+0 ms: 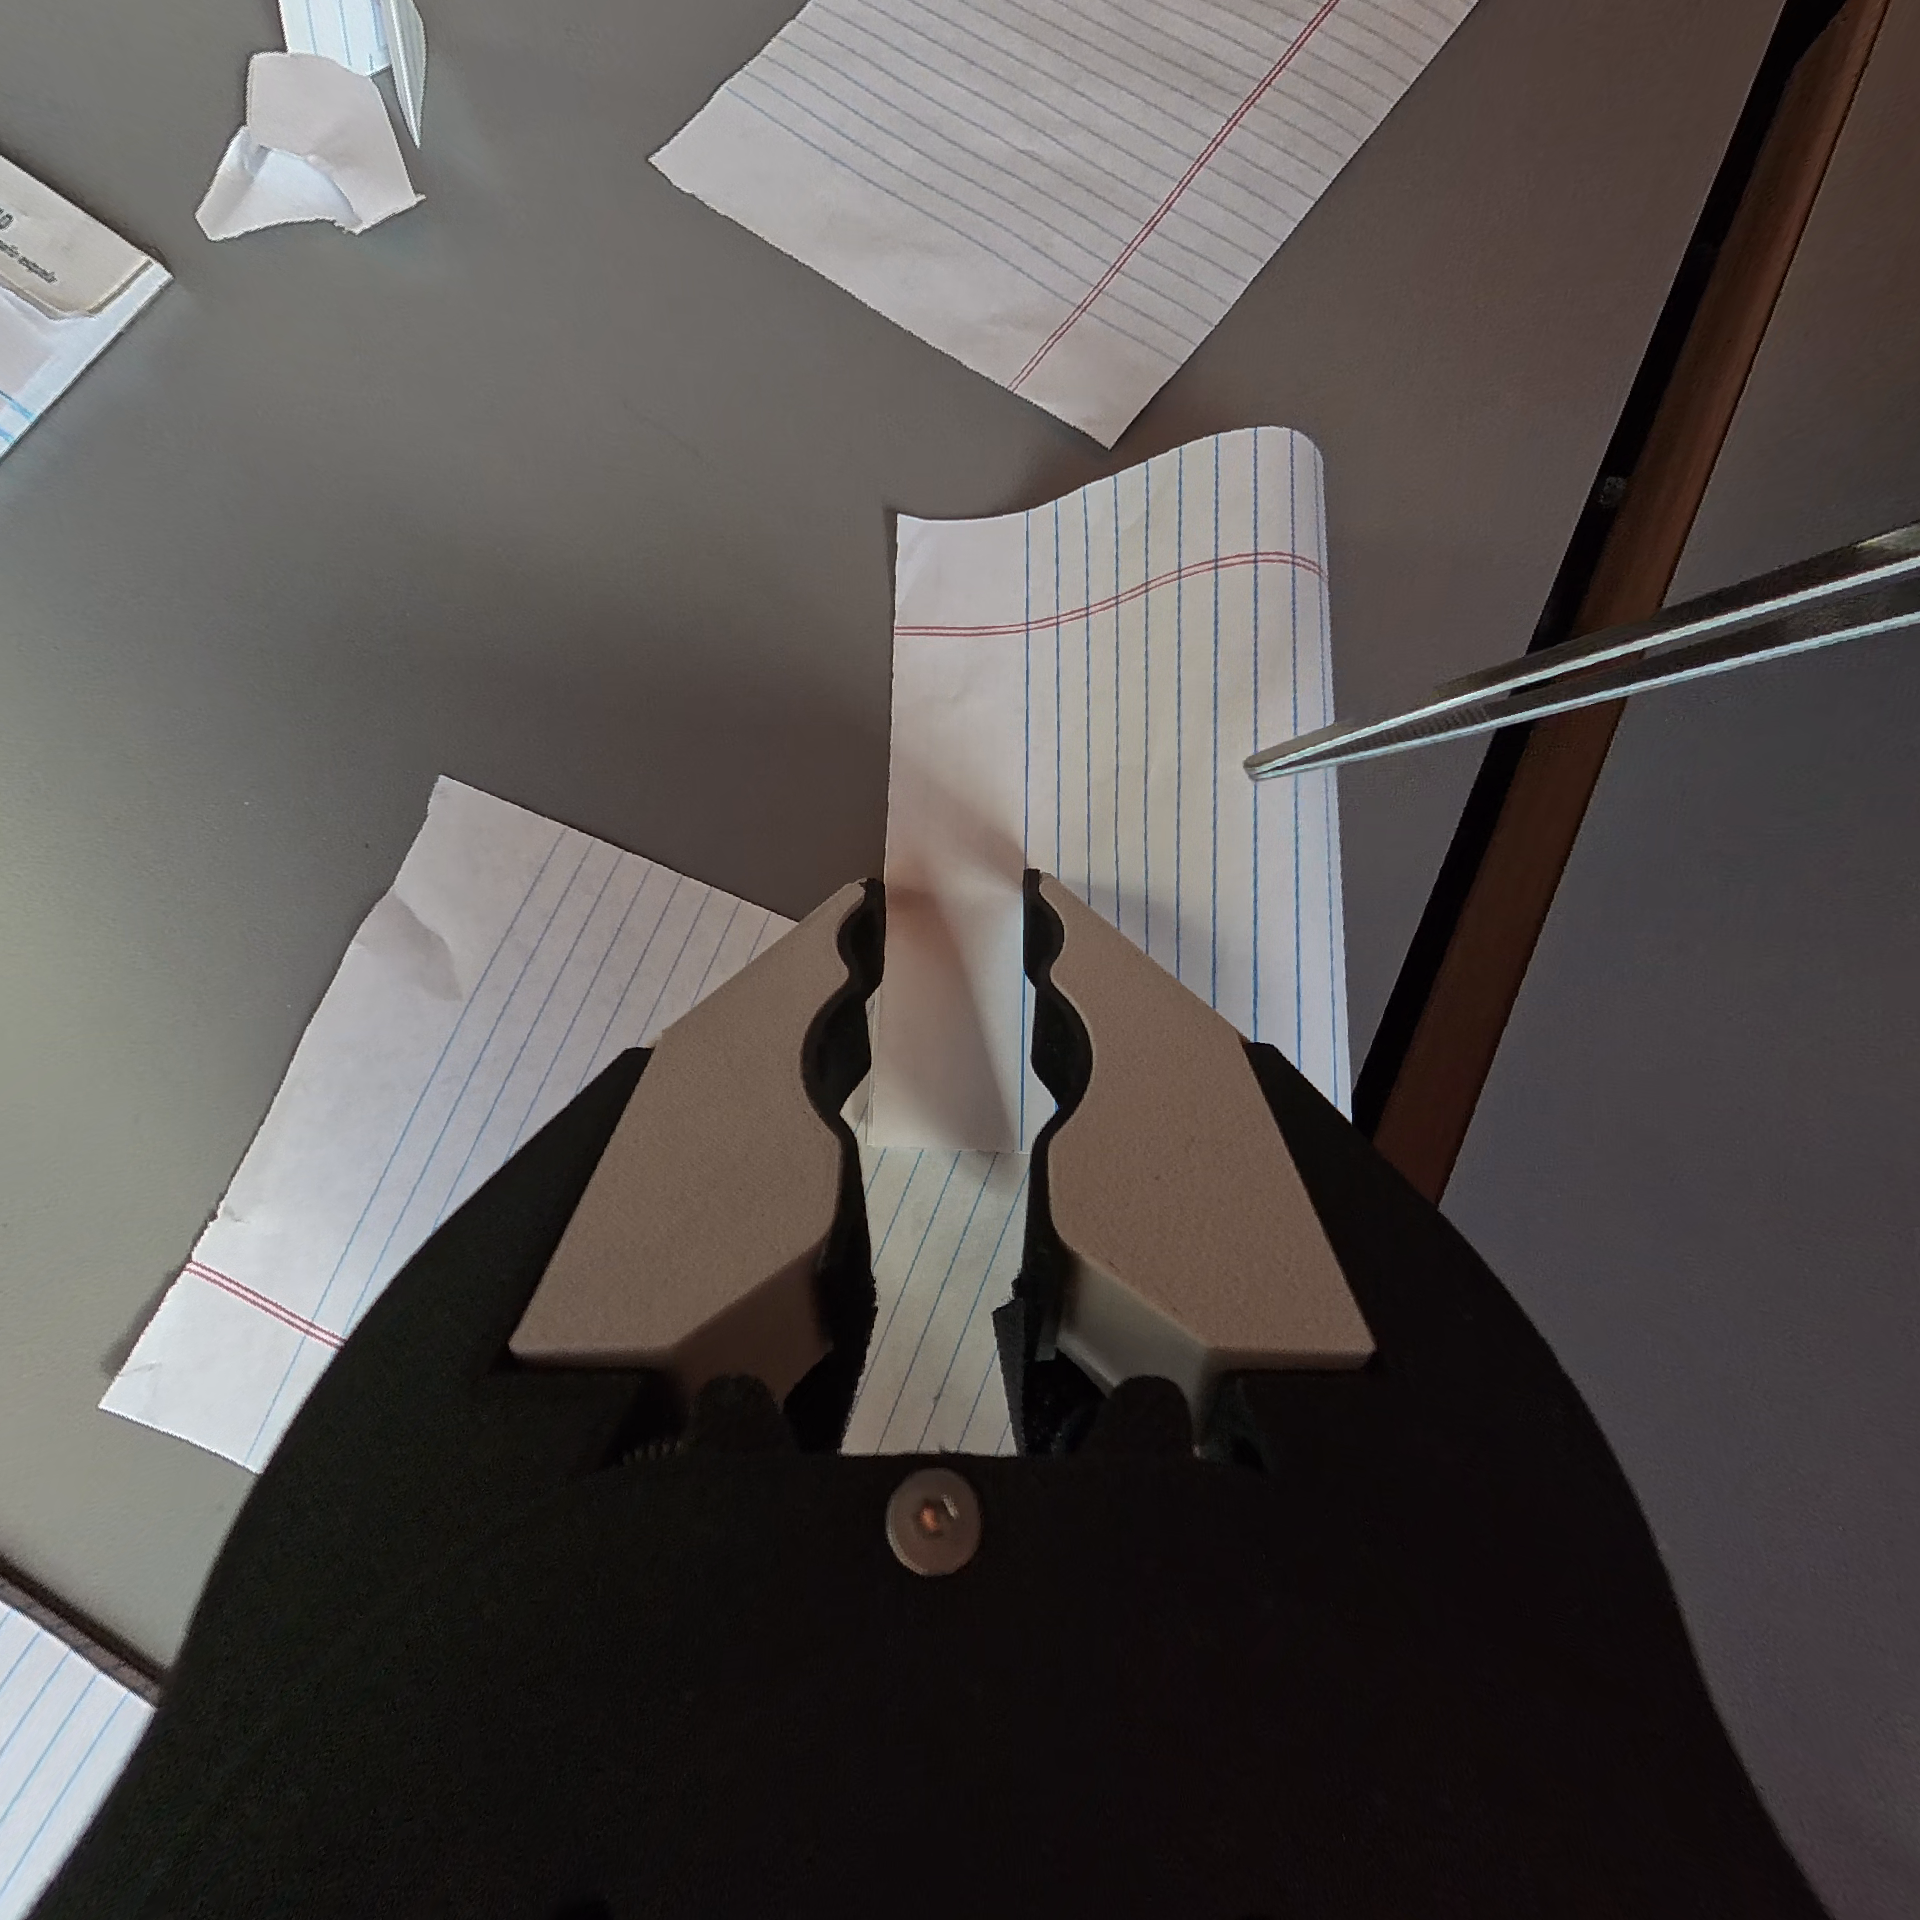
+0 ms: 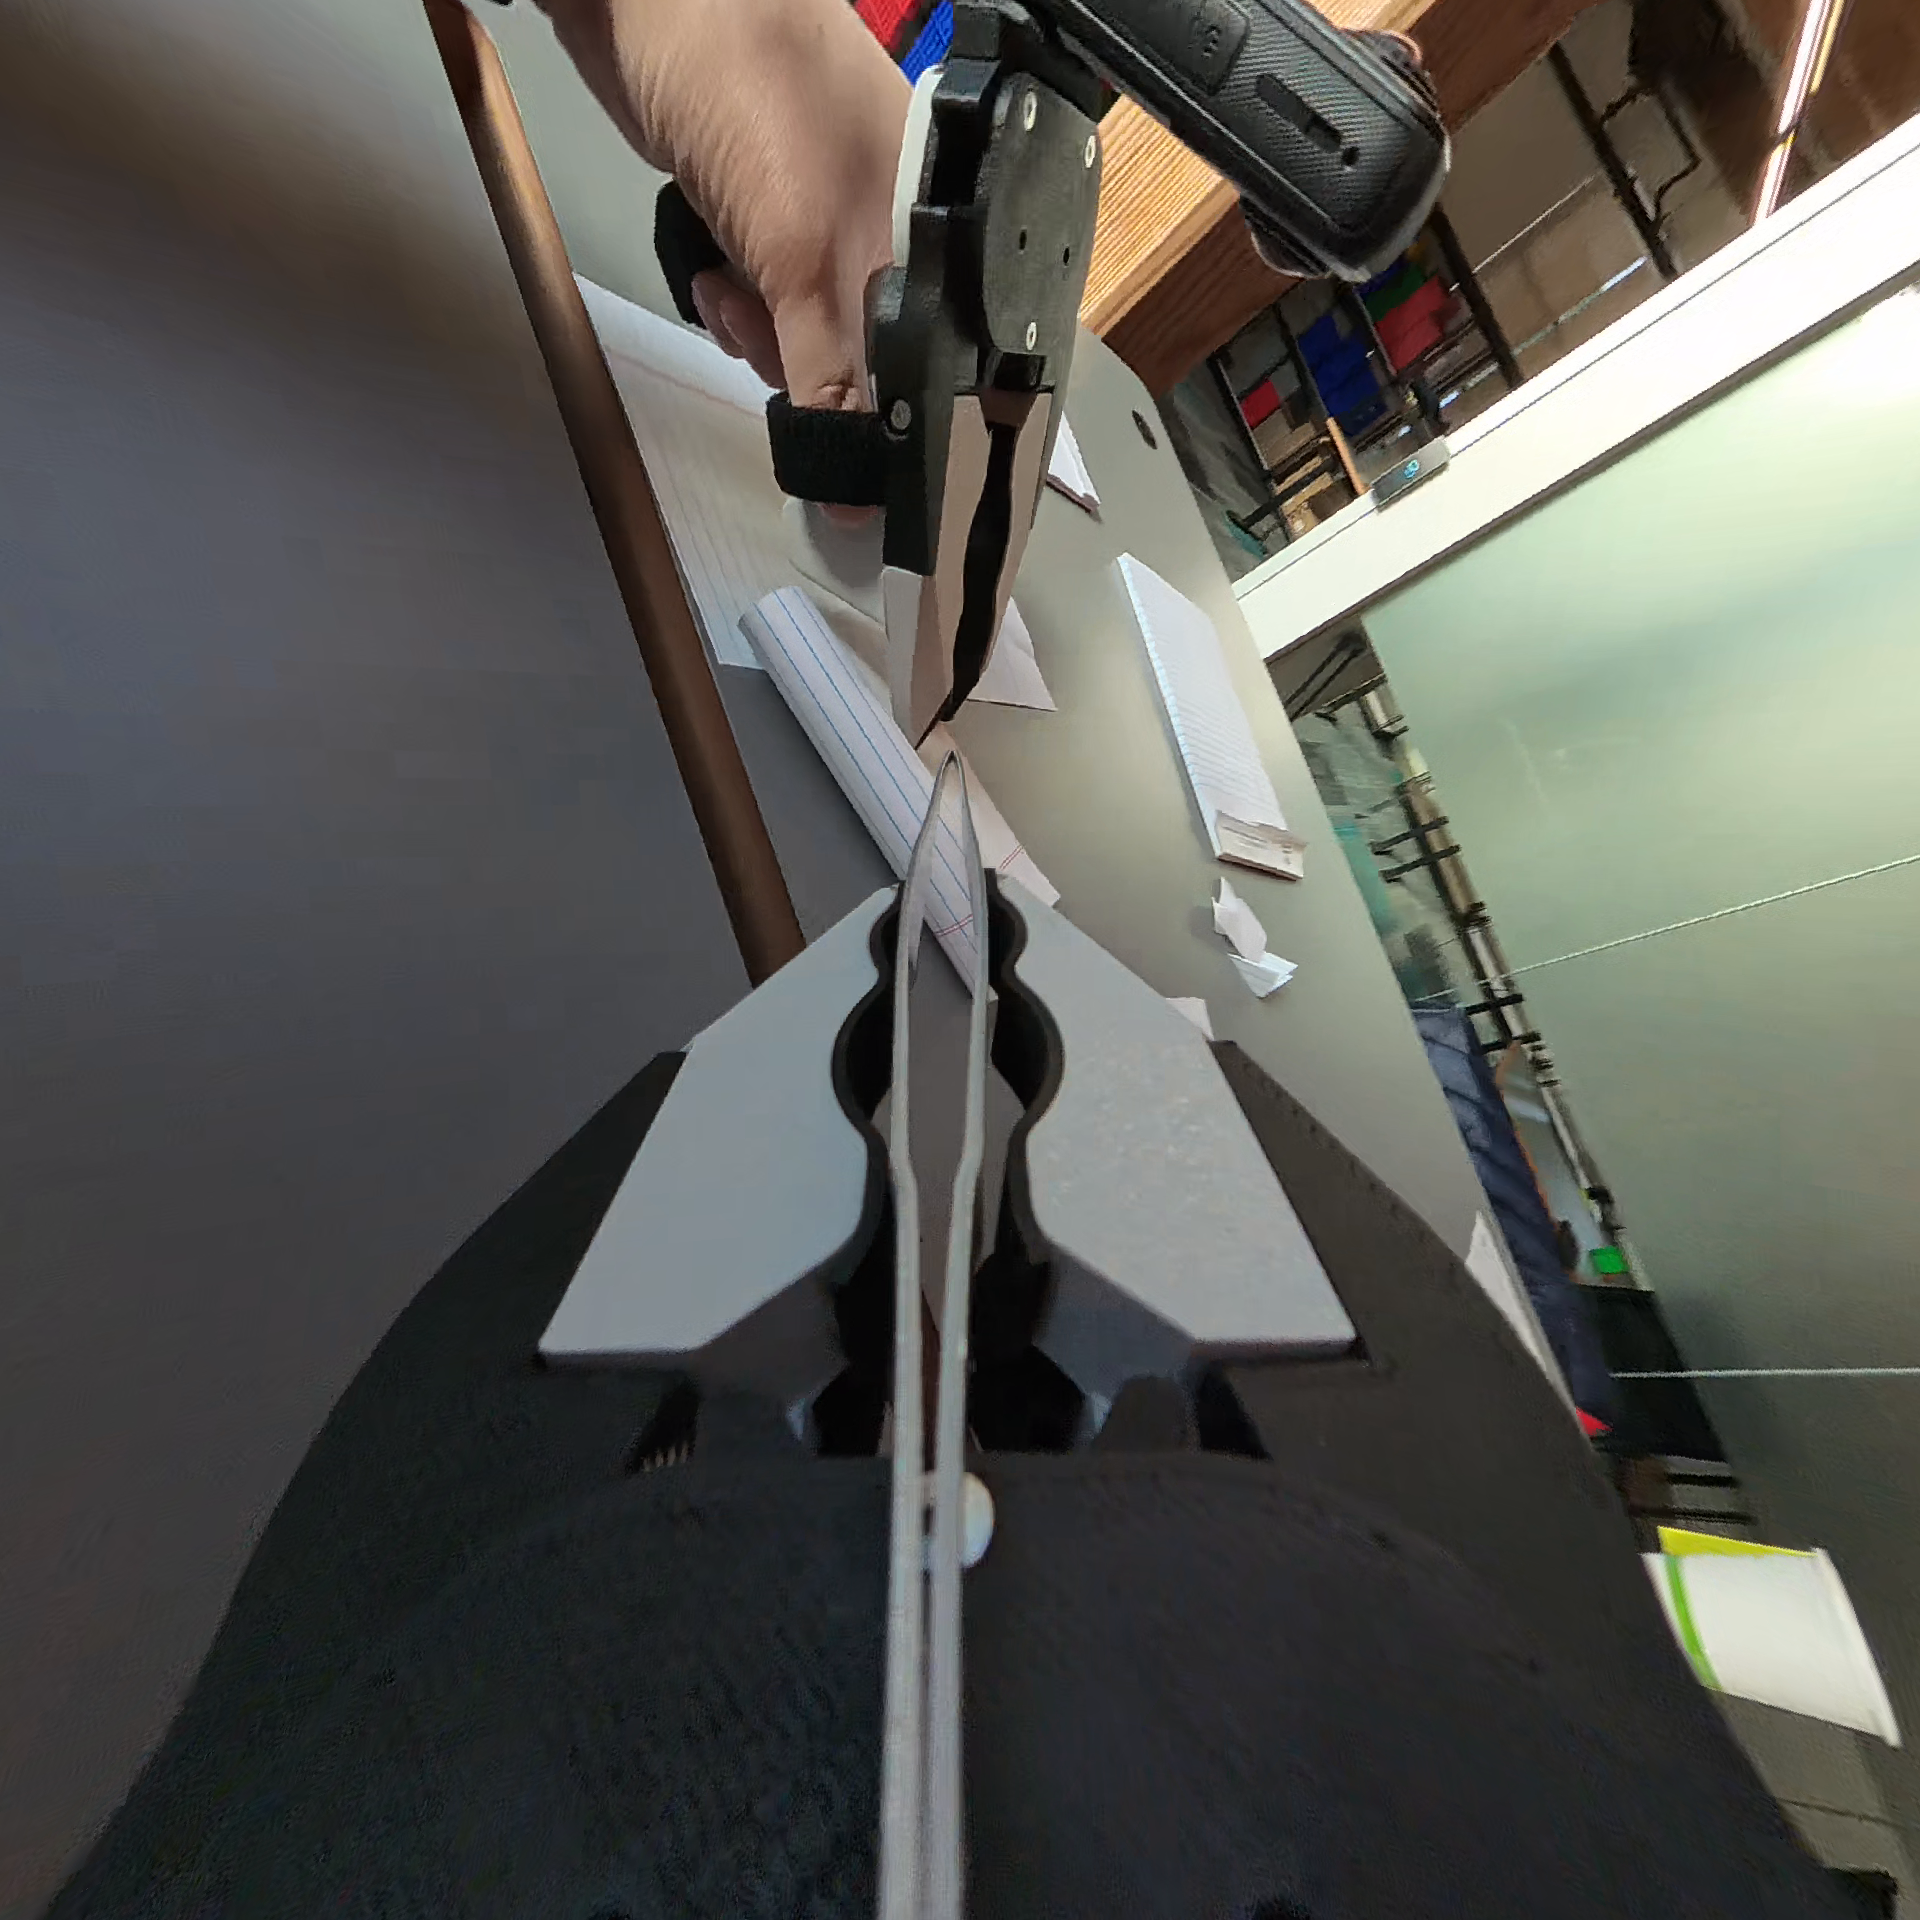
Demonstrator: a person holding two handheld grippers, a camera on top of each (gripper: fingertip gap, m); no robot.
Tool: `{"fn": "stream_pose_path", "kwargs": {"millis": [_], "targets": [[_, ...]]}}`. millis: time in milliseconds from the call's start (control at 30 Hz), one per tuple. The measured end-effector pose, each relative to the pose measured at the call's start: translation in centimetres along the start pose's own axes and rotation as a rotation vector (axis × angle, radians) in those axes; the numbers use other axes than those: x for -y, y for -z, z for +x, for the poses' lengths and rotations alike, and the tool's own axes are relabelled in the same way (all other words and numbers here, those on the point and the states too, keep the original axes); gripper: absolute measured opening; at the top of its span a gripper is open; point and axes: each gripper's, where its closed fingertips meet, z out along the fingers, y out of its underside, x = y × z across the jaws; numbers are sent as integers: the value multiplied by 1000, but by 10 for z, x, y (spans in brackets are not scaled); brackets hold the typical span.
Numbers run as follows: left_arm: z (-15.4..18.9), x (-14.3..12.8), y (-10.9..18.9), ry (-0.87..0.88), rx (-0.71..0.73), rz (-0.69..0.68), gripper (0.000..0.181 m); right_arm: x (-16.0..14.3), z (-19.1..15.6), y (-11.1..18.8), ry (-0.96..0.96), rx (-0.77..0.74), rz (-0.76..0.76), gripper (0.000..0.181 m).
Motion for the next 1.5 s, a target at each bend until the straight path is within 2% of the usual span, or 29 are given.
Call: {"fn": "stream_pose_path", "kwargs": {"millis": [200,600,1067,1500], "targets": [[0,0,0,-3,0,-2,25,-2,-8,-4,106,-19,-13,11],[0,0,0,0,-1,0,25,-12,-26,-7,128,36,-55,11],[-1,0,0,6,4,8,25,-13,-32,-1,156,13,-69,12],[-1,0,0,8,5,5,25,-16,-39,4,348,-26,-78,10]]}}
